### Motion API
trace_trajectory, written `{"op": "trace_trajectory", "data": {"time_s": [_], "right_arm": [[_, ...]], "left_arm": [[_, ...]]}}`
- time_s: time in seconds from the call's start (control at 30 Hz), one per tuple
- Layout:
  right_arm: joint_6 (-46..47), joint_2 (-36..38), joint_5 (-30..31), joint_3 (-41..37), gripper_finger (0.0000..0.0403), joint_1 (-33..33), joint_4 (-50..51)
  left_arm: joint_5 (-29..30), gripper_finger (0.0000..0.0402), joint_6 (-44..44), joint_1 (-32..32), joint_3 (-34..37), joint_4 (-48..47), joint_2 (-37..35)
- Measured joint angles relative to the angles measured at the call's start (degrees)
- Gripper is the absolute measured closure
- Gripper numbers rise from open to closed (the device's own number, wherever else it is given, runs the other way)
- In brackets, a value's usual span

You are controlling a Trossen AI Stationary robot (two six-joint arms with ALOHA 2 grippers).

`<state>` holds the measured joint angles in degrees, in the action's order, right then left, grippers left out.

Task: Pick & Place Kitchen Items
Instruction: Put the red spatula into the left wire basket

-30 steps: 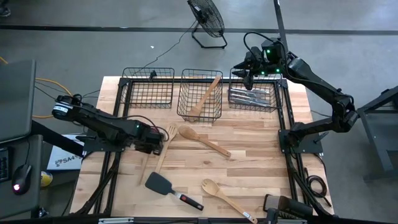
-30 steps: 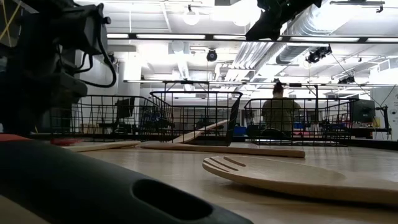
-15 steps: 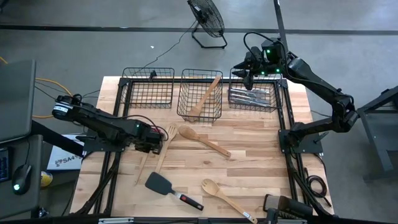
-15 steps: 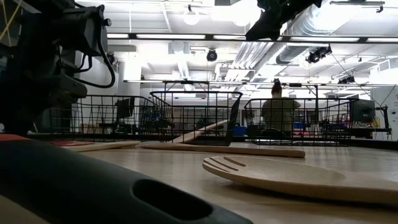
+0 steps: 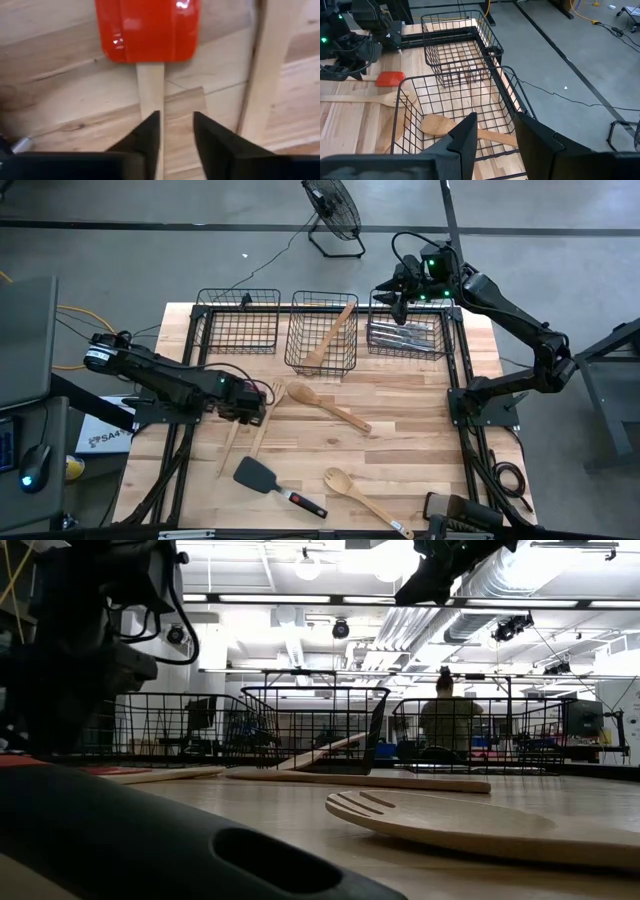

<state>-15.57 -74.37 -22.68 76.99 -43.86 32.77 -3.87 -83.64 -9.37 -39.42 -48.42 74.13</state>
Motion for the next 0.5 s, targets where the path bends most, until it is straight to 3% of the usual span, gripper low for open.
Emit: {"op": "trace_trajectory", "data": {"time_s": [0.2, 0.5], "right_arm": [[-0.2, 0.0, 0.0, 0.0, 0.028, 0.0, 0.0], [-0.2, 0.0, 0.0, 0.0, 0.028, 0.0, 0.4]], "left_arm": [[3.1, 0.0205, -0.9, 0.0, 1.5, 0.4, 0.0], [6.3, 0.0195, -2.1, 0.0, 1.8, 0.3, 2.1]]}}
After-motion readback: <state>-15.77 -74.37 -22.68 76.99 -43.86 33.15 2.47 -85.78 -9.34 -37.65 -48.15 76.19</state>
